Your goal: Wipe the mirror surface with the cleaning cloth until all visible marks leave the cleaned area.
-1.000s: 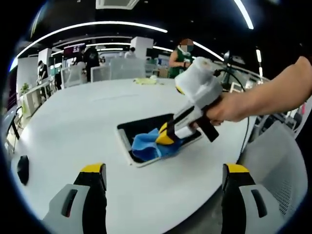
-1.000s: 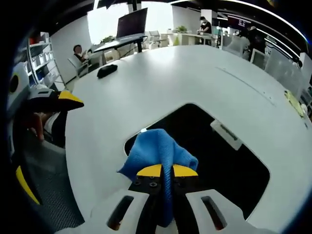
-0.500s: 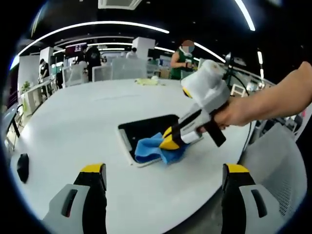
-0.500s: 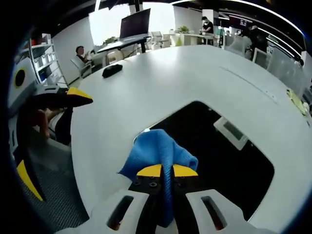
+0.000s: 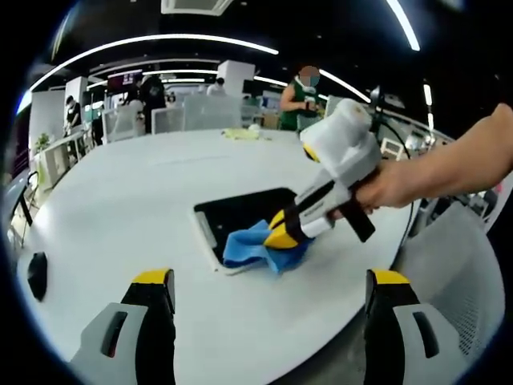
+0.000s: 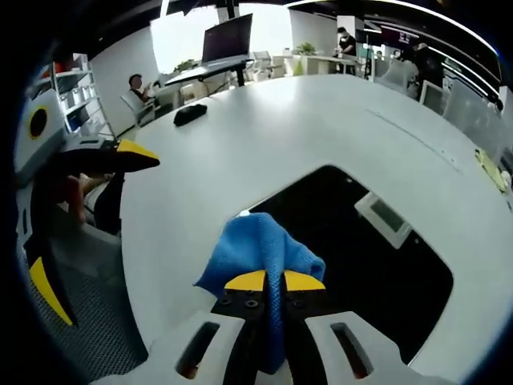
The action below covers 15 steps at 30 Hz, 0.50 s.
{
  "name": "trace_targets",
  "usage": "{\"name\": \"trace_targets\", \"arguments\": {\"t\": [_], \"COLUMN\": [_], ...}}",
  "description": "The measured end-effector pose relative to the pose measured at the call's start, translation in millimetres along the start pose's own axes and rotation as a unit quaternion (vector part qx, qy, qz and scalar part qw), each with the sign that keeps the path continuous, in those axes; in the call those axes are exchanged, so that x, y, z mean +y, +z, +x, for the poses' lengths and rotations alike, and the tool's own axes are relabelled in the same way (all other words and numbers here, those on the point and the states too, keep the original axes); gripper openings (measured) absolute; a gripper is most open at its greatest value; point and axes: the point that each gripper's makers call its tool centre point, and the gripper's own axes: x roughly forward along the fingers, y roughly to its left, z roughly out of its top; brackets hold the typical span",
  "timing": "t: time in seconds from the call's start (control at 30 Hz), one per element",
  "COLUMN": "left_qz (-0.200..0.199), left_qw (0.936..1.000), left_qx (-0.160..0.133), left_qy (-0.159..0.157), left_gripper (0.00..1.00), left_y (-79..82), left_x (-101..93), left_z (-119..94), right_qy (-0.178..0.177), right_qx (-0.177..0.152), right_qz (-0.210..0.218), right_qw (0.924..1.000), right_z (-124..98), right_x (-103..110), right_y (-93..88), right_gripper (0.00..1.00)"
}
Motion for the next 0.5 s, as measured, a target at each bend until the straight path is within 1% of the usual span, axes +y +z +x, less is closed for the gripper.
{"name": "trace_targets", "arguments": {"t": [0.5], "left_qz": [-0.001], "left_qw": [1.0], "left_qx": [0.0], "left_qy": [0.002], "left_gripper": [0.99], "left_y": [-0.3], "left_x": [0.7], "left_z": [-0.3], "right_qy": [0.01], "right_qx": [0.002], "right_qz": [-0.01], "right_qw": [0.9999], "right_z": [-0.3], "right_x": [-0.1], "right_y": [-0.6], "right_gripper": [0.01]}}
